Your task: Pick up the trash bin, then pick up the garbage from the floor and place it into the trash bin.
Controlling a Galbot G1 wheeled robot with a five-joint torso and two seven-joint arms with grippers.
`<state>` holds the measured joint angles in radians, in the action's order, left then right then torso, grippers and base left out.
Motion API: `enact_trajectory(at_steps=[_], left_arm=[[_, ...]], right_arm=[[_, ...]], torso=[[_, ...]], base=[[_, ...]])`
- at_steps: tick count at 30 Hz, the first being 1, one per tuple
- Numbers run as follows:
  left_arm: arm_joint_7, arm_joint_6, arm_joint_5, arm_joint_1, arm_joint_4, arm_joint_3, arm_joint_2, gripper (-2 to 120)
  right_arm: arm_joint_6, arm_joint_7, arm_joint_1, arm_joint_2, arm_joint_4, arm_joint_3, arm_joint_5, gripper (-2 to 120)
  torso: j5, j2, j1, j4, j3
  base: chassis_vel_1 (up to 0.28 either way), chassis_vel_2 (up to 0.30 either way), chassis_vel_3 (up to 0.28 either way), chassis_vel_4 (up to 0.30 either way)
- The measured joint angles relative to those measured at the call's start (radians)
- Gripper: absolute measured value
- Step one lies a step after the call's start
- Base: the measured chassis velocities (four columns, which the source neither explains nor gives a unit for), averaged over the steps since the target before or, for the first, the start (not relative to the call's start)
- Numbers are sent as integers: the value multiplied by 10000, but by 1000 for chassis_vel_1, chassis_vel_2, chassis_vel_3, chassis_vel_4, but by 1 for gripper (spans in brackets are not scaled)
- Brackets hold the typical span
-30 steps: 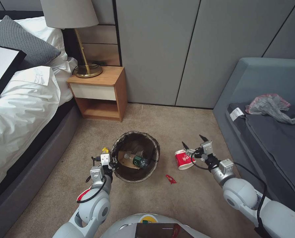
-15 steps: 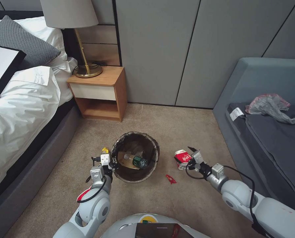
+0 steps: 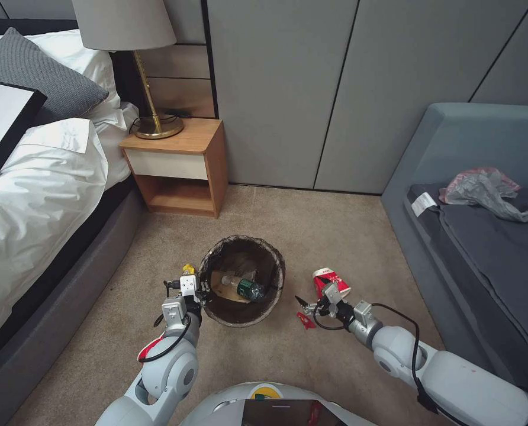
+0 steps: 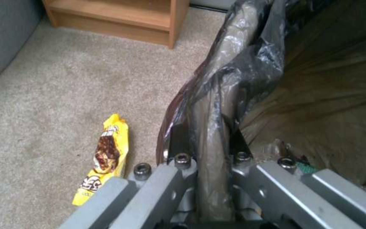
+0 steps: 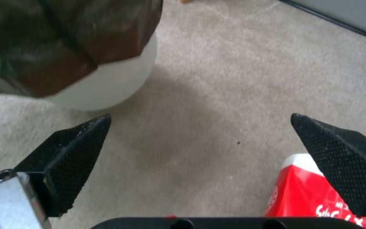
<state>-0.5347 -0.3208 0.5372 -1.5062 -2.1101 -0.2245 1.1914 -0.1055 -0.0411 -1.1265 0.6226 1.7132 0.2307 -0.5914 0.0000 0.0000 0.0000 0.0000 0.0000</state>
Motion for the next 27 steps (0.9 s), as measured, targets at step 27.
enact_trajectory(at_steps=[27], left_arm=[[1,0,7,158,83,31,103,0]], right_arm=[[-272,73,-291,1097,-1549,411,765,100]], torso=[[0,0,0,-1,0]], base=[[0,0,0,0]])
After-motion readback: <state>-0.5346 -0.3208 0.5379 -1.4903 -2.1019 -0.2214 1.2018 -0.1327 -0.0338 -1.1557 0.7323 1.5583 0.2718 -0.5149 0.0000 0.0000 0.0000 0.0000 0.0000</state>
